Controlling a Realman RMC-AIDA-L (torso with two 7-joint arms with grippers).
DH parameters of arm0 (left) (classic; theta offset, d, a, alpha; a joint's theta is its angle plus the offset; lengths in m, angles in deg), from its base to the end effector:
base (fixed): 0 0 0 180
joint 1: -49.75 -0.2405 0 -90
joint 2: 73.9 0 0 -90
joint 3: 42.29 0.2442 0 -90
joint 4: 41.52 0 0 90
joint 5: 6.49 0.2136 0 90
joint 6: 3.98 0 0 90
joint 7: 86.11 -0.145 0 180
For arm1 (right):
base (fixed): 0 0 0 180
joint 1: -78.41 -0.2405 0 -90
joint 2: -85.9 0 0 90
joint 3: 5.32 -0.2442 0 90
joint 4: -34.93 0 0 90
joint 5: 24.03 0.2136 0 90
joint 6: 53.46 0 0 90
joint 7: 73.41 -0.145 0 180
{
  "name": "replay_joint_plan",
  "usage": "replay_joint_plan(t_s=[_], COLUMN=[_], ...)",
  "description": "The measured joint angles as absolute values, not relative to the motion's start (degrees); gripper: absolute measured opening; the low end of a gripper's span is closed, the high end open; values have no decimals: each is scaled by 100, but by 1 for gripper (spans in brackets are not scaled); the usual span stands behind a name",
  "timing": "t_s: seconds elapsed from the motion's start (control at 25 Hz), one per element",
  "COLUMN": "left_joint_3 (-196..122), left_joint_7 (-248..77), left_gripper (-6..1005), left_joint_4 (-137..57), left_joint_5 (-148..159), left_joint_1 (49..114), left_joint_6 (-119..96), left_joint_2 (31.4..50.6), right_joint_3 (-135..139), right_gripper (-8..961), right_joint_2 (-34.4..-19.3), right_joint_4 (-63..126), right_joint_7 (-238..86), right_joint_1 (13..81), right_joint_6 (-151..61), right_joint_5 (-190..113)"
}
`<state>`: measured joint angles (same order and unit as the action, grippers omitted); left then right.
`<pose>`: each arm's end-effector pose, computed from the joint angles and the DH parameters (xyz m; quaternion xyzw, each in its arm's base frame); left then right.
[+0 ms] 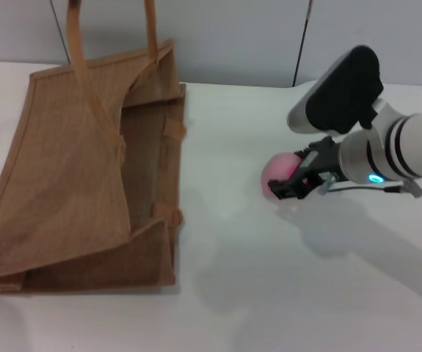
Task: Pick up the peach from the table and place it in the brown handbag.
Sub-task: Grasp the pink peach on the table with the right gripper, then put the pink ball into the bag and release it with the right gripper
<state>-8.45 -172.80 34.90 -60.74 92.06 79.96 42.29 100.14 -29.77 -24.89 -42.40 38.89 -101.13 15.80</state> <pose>-0.1443 0.4155 0.1655 -0.9186 -0.0233 -0.1201 0.3758 0.1577 0.3908 -0.0782 -0.9404 0.1915 -0.1042 0.2612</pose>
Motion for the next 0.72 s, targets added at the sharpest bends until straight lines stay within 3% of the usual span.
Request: replay_joint_plan(t_s=[0.32, 0.72], left_joint_3=[-788, -703], left_joint_7=[-17292, -17321], left_gripper=[84, 79], left_joint_4=[3433, 3412], left_joint_5=[-6102, -6104], left_joint_1=[9291, 9453], left_joint_6=[7995, 7978], left_joint_2=[4237, 4237], right_joint_3=[10027, 10009], right_gripper=[651, 617], right_joint_2=[-2976, -2985], right_joint_4=[-2514, -3146], right_joint_7=[-4224, -4213], right_joint_1=[3736, 3400], right_joint_6=[-10068, -10039], right_joint_5=[1548, 1568])
